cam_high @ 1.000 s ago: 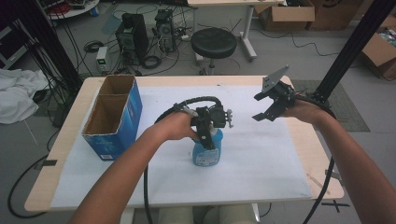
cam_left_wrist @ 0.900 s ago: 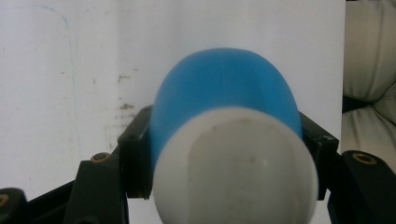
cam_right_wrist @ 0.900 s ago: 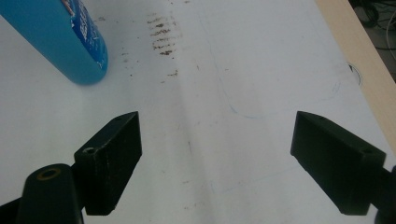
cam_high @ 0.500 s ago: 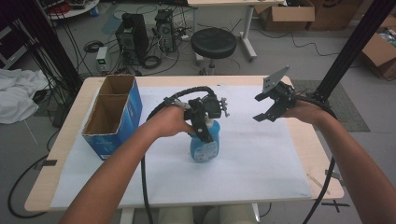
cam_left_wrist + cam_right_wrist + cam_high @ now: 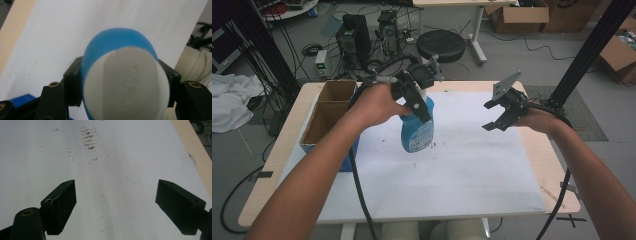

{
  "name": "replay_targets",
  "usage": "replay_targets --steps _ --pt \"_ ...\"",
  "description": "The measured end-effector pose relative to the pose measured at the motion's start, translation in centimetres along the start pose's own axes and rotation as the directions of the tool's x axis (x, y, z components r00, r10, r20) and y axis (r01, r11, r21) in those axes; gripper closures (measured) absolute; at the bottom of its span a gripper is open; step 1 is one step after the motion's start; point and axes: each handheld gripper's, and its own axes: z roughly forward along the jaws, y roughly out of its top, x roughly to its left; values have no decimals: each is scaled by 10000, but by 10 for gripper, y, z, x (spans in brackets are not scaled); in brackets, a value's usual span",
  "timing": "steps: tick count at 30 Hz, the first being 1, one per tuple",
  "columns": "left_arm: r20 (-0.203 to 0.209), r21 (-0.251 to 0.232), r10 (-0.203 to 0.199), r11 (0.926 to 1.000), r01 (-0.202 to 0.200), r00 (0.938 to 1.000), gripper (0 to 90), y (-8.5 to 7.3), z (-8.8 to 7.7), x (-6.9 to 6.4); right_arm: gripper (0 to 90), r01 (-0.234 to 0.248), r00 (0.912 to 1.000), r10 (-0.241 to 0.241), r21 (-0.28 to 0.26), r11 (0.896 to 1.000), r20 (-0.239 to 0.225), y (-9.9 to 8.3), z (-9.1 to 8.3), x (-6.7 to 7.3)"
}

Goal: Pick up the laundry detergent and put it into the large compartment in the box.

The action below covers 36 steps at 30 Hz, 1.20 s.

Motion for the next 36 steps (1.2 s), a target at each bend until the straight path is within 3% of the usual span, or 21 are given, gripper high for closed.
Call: replay_targets --steps 4,8,11,13,14,15,17,21,23,24,25,26,27,28,30,31,32,33,34,35,36 --pt "-408 -158 -942 9955 937 9947 377 -1 -23 10 167 35 10000 -35 4 10000 -18 1 0 1" --pt "-854 -452 -2001 9794 1969 9760 378 -6 -40 22 169 78 10000 -78 11 10000 -31 1 0 2" --pt "-1209 -595 -2722 9619 2668 9546 378 -11 -51 31 170 85 10000 -85 31 10000 -20 0 -1 2" --pt "-1503 -645 -3369 9415 3309 9295 378 -17 -59 38 172 70 10000 -70 62 10000 37 -1 -3 2" --pt "-1503 -645 -3369 9415 3309 9295 379 -17 -59 38 171 81 10000 -81 66 9999 53 -1 -3 2" --pt "-1609 -608 -3494 9370 3441 9231 379 -19 -62 41 171 81 10000 -81 66 9999 53 -1 -3 2" --pt "-1785 -648 -3766 9264 3710 9090 379 -23 -69 46 172 70 9999 -71 53 10000 86 -1 -4 2" --pt "-1913 -725 -4441 8957 4386 8753 379 -32 -82 56 174 140 9999 -140 11 9999 88 -1 -4 3" --pt "-2004 -824 -4816 8760 4752 8531 379 -36 -87 59 177 219 9997 -221 106 9997 113 0 -3 3" --pt "-2079 -967 -5156 8565 5071 8312 379 -42 -93 63 176 228 9997 -229 117 9997 119 0 -2 3" --pt "-2079 -967 -5156 8565 5071 8312 379 -42 -93 63 176 228 9997 -229 117 9997 119 0 -2 3" --pt "-2172 -1099 -5492 8352 5388 8070 379 -48 -100 68 176 251 9996 -252 81 9997 135 1 -2 3" --pt "-2228 -1118 -5593 8283 5491 7984 379 -51 -102 70 176 255 9996 -255 57 9997 133 1 -2 4" --pt "-2228 -1118 -5593 8283 5491 7984 379 -51 -102 70 176 255 9996 -255 57 9997 133 1 -2 4" --pt "-2300 -1126 -5796 8138 5702 7818 379 -57 -106 74 177 301 9995 -301 33 9995 127 2 -2 3" --pt "-2375 -1222 -6123 7890 6021 7541 379 -63 -110 79 177 292 9995 -293 43 9996 137 2 -2 3" --pt "-2375 -1222 -6123 7890 6021 7541 379 -63 -110 79 177 292 9995 -293 43 9996 137 2 -2 3" --pt "-2497 -1263 -6380 7673 6288 7284 379 -70 -114 84 176 279 9995 -278 -26 9996 160 2 -3 2" --pt "-2497 -1263 -6380 7673 6288 7284 379 -70 -114 84 176 279 9995 -278 -26 9996 160 2 -3 2" --pt "-2553 -1269 -6462 7598 6376 7192 379 -72 -114 85 175 283 9994 -282 -36 9996 177 2 -3 2" --pt "-2698 -1349 -6678 7396 6594 6938 379 -79 -117 88 175 269 9995 -268 -21 9996 176 2 -3 2"
